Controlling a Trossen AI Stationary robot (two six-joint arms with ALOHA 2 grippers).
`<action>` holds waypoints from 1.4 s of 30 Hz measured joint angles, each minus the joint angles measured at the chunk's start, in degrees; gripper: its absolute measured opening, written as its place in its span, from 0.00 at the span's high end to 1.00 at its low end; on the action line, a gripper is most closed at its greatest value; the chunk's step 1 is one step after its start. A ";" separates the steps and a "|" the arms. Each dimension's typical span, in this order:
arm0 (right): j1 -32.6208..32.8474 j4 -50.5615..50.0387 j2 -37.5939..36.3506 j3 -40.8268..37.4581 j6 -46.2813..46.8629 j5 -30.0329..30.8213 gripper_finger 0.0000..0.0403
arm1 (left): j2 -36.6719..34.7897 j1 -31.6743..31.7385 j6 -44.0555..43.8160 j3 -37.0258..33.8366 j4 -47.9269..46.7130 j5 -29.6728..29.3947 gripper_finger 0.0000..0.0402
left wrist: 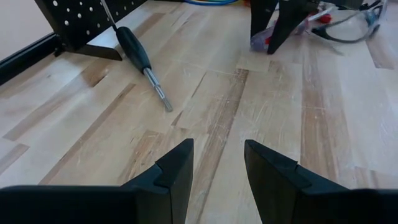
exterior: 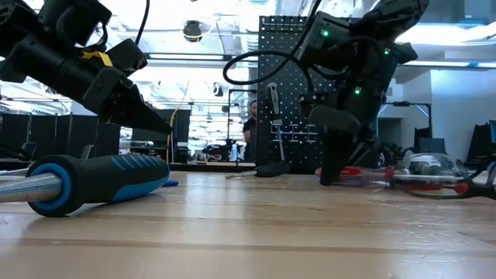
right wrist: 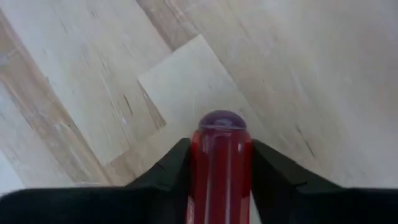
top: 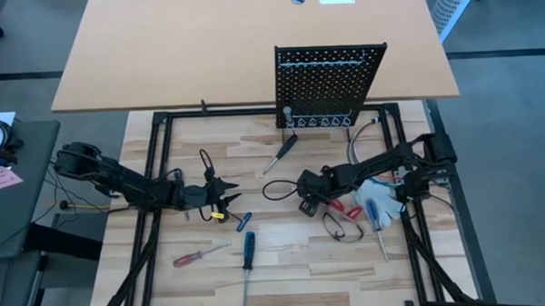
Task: Hang tools onto peg board
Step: Hang the right red screwdriver on the pegboard
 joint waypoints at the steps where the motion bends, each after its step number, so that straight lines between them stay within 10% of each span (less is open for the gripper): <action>1: 0.02 0.19 -0.44 -0.04 -0.47 0.88 0.71 | 0.00 0.00 0.00 0.00 -0.02 0.00 0.66; 10: 0.10 12.73 -9.99 -0.80 -13.88 12.82 0.71 | 0.00 0.02 0.45 0.00 0.91 0.00 0.66; 24: 0.29 81.79 -19.26 -19.38 -43.17 4.23 0.71 | 0.02 0.55 15.61 0.00 23.84 8.90 0.66; 32: 2.93 94.29 -19.01 -19.55 -50.02 -0.96 0.71 | 1.88 7.18 18.79 7.27 25.17 18.29 0.66; 42: 5.89 95.82 -21.96 -19.53 -53.81 -0.96 0.71 | 23.47 11.74 19.76 25.18 24.28 29.37 0.55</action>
